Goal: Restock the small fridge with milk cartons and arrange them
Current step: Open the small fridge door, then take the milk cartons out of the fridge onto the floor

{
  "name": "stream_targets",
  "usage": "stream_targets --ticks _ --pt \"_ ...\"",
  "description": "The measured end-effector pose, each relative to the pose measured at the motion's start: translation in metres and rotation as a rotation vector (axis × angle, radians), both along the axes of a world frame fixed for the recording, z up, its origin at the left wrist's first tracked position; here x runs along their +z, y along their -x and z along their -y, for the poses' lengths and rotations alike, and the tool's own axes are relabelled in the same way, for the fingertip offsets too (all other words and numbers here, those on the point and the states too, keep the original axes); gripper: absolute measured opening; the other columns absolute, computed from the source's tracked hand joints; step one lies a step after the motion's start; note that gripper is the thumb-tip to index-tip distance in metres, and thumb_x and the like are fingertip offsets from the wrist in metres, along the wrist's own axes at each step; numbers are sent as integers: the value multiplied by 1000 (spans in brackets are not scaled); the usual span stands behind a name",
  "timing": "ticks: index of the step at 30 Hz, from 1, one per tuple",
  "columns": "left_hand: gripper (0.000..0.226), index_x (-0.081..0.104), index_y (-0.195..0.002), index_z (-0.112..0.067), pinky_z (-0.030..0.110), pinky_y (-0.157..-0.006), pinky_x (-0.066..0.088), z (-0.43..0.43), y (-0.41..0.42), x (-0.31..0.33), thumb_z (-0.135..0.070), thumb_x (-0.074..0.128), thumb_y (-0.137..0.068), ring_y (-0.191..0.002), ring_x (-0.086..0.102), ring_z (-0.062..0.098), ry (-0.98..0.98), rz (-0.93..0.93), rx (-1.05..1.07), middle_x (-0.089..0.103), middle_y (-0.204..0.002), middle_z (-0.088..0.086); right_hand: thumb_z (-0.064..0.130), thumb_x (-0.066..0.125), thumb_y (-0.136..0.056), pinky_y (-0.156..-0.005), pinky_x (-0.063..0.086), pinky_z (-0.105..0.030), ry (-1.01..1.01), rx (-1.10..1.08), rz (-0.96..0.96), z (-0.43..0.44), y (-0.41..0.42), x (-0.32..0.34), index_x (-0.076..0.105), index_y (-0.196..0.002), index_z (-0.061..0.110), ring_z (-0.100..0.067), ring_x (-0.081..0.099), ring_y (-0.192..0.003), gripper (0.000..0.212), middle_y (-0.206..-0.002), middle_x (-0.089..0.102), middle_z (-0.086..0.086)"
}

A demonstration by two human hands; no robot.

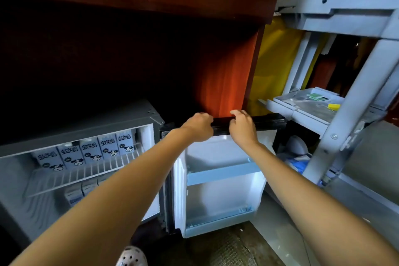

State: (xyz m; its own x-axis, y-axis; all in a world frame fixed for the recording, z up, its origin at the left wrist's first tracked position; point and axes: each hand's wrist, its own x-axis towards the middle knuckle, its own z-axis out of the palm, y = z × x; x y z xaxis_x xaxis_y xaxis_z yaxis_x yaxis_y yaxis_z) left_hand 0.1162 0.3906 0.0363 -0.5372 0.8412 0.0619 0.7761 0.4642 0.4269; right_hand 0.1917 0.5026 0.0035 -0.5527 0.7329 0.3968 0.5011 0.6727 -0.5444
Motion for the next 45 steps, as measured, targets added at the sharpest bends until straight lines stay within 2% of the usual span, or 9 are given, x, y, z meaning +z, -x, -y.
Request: stream_targets --ticks 6,14,21,25,28,31,35,39,45 --pt "19 57 -74 2 37 -69 44 99 18 0 3 39 -83 -86 54 39 -220 -30 249 59 -87 24 -6 41 -85 -82 41 -29 32 170 -249 90 22 -7 67 -104 1 -31 58 -104 33 -112 65 -13" --pt "31 64 -98 5 42 -77 57 222 68 -81 -4 35 -91 -85 64 34 -138 164 587 66 -99 22 1 45 -89 -77 43 -24 319 393 -110 211 90 -72 67 -103 2 -30 62 -104 26 -110 69 -14" --pt "26 53 -111 3 30 -66 38 263 136 -142 -8 45 -89 -81 50 27 -247 323 849 59 -102 19 8 49 -91 -71 44 -22 504 334 71 223 164 -113 58 -103 3 -29 58 -103 16 -106 63 -12" --pt "51 28 -138 -1 19 -65 47 259 180 -164 -7 47 -91 -84 53 23 -366 382 924 51 -125 22 12 52 -92 -72 40 -24 530 244 27 212 210 -130 36 -134 -3 -30 55 -115 47 -133 50 -20" --pt "72 10 -146 -1 34 -107 39 253 212 -183 -13 54 -90 -127 42 30 -417 323 938 30 -145 20 12 55 -91 -75 40 -23 558 179 -67 200 243 -147 24 -140 -5 -30 52 -118 60 -140 40 -21" --pt "81 3 -148 -5 41 -117 26 246 240 -200 -21 57 -90 -140 28 29 -461 333 911 21 -153 16 15 60 -89 -97 40 -27 541 152 -118 190 268 -161 19 -140 -7 -33 43 -129 70 -146 31 -22" --pt "77 14 -146 -8 41 -113 35 239 262 -217 -20 61 -87 -133 41 27 -618 289 918 39 -145 13 18 62 -86 -101 42 -40 481 153 -163 182 290 -177 25 -137 -10 -37 44 -126 69 -140 38 -24" --pt "81 7 -149 -11 32 -114 30 235 264 -226 -18 60 -88 -136 37 25 -700 244 919 32 -150 11 11 59 -87 -81 37 -23 437 153 -218 172 296 -186 31 -132 -12 -34 48 -118 58 -133 44 -23" --pt "69 36 -129 -2 23 -80 42 235 276 -221 -9 73 -72 -104 56 22 -730 186 1014 55 -122 10 9 58 -87 -70 35 -27 336 134 -239 165 293 -187 34 -125 -10 -36 57 -103 48 -121 54 -24"
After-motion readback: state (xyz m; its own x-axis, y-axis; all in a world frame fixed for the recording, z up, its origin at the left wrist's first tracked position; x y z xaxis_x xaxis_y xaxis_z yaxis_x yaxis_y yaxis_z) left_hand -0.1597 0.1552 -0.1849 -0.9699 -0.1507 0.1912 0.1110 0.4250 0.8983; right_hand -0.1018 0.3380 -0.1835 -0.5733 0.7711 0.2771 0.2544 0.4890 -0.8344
